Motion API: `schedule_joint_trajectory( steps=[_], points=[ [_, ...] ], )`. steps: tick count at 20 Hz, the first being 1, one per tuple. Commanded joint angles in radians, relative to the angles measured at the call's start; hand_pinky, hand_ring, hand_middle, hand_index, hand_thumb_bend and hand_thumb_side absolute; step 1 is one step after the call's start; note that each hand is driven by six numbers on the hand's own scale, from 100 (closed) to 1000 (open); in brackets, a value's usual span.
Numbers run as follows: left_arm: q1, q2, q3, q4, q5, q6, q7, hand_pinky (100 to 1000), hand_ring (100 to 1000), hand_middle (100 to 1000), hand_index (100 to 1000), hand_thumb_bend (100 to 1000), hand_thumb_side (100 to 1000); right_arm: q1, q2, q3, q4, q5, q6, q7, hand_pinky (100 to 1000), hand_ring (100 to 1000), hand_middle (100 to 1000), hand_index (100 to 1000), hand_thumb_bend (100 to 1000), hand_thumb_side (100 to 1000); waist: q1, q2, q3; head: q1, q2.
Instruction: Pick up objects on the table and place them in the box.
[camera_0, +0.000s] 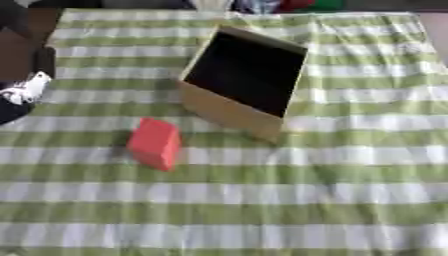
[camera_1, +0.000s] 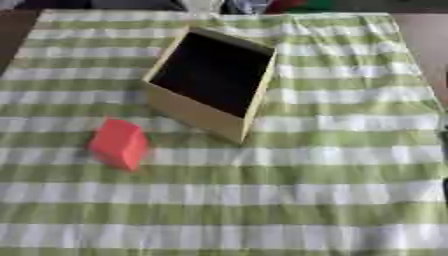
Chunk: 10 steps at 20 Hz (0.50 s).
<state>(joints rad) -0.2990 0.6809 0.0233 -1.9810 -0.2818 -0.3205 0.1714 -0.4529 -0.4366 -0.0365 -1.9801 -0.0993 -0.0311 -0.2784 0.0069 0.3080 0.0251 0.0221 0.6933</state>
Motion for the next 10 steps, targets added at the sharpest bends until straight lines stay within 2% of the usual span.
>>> schedule_joint_trajectory(
  steps=[1, 5, 10],
  points=[
    [-0.01, 0.041, -0.003, -0.019, 0.011, 0.009, -0.02, 753, 524, 582, 826, 237, 100, -0.009, -0.03, -0.003, -0.02, 0.005, 0.002, 0.0, 876, 729, 719, 874, 100, 575, 0.003, -0.018, 0.0, 0.003, 0.004],
    [-0.031, 0.092, -0.039, -0.019, 0.02, 0.038, -0.061, 747, 527, 590, 828, 249, 100, -0.007, -0.032, -0.001, -0.02, 0.004, 0.003, 0.002, 876, 729, 719, 874, 100, 575, 0.007, -0.022, 0.001, 0.004, 0.008],
    [-0.076, 0.191, -0.118, -0.019, 0.024, 0.11, -0.136, 758, 561, 629, 848, 235, 102, -0.004, -0.035, 0.003, -0.02, 0.003, 0.006, 0.005, 876, 729, 719, 874, 100, 576, 0.015, -0.025, -0.001, 0.009, 0.01]
  ],
)
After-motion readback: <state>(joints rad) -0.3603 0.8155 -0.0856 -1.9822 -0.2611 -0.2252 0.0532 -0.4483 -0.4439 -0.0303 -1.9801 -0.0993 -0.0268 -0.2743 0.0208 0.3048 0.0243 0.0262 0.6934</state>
